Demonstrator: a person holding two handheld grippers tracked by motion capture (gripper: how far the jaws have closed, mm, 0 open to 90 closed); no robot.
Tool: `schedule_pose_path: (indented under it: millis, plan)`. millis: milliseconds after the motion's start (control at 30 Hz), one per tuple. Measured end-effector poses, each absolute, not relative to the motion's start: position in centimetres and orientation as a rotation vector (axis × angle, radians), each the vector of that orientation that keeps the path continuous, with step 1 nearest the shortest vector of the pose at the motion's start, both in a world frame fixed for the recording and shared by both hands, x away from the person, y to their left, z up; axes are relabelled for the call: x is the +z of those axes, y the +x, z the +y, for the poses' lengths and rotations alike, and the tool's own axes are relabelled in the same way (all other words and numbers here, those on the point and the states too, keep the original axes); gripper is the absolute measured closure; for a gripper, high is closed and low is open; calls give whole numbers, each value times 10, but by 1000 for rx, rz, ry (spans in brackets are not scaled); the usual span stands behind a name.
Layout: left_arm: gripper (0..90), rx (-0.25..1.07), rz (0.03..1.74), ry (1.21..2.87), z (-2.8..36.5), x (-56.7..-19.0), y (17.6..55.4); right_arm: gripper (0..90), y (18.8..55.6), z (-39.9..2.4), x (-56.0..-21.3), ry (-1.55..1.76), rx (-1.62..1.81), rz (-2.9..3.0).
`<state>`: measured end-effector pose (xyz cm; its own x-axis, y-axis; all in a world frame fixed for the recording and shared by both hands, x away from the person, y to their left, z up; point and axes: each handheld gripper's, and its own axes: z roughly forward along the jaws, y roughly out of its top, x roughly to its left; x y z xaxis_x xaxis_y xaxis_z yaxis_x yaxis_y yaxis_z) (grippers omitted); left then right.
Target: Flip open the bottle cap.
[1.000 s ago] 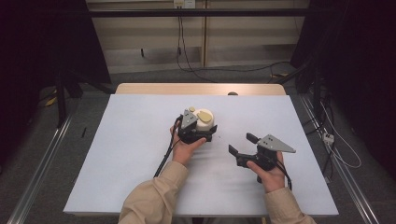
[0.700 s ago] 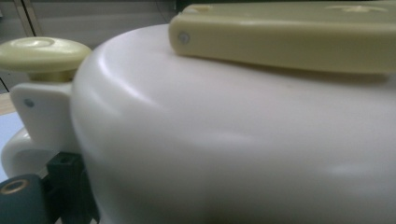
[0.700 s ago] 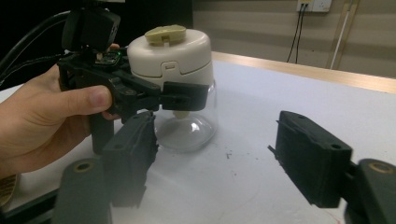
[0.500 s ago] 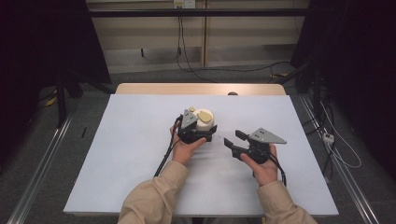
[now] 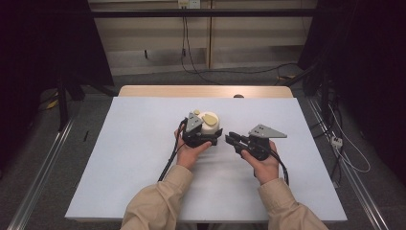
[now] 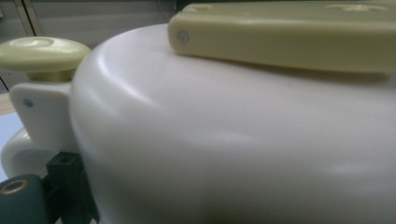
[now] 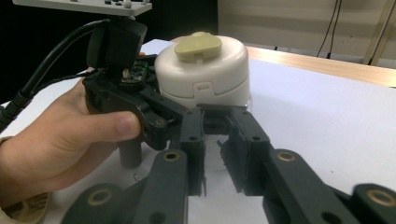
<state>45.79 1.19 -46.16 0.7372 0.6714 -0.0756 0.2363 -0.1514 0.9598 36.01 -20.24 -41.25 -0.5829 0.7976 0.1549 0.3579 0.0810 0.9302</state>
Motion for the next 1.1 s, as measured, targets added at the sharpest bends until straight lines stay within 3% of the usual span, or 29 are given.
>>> schedule_pose_path:
  millis: [333,1100]
  plan:
    - [58,437,728,1714,11,-462,458,895,371,-195,-406,1130,1513,1993]
    - [57,444,727,1719,11,-462,458,900,385,-184,-395,1087,1501,2014]
